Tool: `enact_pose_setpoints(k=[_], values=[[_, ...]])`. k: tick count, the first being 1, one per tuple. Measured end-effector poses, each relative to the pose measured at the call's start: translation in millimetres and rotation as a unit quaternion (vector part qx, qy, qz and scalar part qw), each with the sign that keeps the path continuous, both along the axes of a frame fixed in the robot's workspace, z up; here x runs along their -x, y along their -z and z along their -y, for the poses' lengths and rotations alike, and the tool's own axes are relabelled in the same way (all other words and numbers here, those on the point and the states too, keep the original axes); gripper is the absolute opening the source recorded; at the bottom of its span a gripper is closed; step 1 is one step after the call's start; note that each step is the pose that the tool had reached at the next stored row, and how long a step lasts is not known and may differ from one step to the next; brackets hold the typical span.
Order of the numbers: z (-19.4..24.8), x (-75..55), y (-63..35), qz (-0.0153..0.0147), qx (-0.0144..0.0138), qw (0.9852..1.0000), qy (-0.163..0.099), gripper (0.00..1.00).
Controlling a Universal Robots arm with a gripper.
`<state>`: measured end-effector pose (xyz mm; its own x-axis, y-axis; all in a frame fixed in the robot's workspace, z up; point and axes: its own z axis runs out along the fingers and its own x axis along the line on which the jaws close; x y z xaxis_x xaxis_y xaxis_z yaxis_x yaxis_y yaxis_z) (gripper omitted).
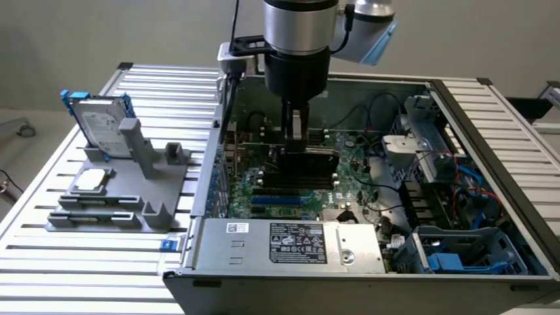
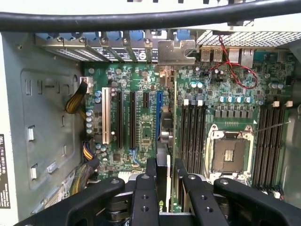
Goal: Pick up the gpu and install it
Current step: 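Insert the gpu into the slot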
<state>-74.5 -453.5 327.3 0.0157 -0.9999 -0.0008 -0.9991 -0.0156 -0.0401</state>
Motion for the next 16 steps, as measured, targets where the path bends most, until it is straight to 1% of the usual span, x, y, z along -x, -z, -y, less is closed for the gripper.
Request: enact_pose_setpoints(k=[2,7,11,16], values=[[0.2,1.8,2.8,0.0,0.0,1.0,0.0,0.26],[0.9,2.1,4.0,0.0001,-0.0001,1.0,0.0,0.26],[1.0,5.6,10.5,0.0,0.0,1.0,0.0,0.26],[4.6,5.9,15.7,-0.0001,-0.0007,1.0,0.0,0.26]])
